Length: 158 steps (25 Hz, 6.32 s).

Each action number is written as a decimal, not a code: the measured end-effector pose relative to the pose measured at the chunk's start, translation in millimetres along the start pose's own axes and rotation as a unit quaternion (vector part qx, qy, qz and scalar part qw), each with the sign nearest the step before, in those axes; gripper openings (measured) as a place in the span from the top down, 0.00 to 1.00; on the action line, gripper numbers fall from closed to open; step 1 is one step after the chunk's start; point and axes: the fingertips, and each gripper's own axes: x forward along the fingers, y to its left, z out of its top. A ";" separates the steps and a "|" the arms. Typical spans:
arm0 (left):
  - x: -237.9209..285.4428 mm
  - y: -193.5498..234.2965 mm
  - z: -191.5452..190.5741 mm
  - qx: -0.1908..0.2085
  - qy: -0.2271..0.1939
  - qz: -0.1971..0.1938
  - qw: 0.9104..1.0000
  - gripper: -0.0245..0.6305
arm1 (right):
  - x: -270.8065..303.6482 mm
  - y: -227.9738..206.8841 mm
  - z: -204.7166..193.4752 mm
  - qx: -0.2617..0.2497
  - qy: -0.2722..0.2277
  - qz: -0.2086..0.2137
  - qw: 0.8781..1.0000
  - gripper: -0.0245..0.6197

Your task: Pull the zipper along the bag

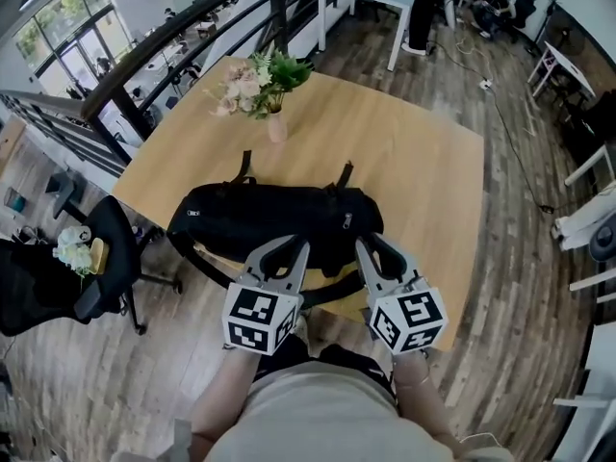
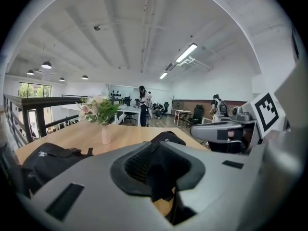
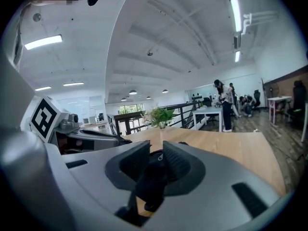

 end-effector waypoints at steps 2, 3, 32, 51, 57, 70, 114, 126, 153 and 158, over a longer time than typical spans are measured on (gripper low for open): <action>11.1 7.0 4.6 0.005 -0.001 -0.017 1.000 0.87 | 7.1 -7.8 3.0 0.002 -0.005 -0.024 1.000 0.85; 15.6 9.8 5.1 0.006 0.000 -0.026 1.000 0.87 | 9.4 -11.9 3.5 0.004 -0.007 -0.036 0.999 0.85; 71.4 -32.4 -12.5 0.001 0.068 -0.099 0.993 0.87 | 37.0 -60.5 -23.4 0.040 0.077 -0.011 0.996 0.65; 90.0 -46.2 -29.7 0.041 0.108 -0.063 0.991 0.86 | 49.5 -45.1 -32.6 0.138 0.096 0.173 0.970 0.79; 93.3 -41.4 -41.5 0.033 0.127 -0.041 0.990 0.83 | 49.7 -37.3 -31.1 0.138 0.092 0.187 0.968 0.81; 105.6 -32.8 -48.3 0.005 0.115 -0.032 0.993 0.83 | 53.0 -32.5 -29.7 0.141 0.094 0.191 0.967 0.84; 76.9 -6.3 -45.9 -0.062 0.124 -0.062 0.988 0.93 | 45.6 -57.9 -30.4 0.083 0.107 0.090 0.987 0.82; 45.9 49.9 -44.7 -0.052 0.124 0.011 0.991 0.93 | 45.3 -69.3 -29.6 0.094 0.103 0.070 0.988 0.83; 2.9 102.0 -45.6 -0.036 0.112 0.113 0.987 0.93 | 48.5 -68.4 -27.3 0.045 0.101 0.068 0.992 0.79; 3.2 99.3 -42.1 -0.035 0.108 0.123 0.986 0.93 | 48.8 -70.3 -15.2 0.007 0.085 0.075 0.994 0.76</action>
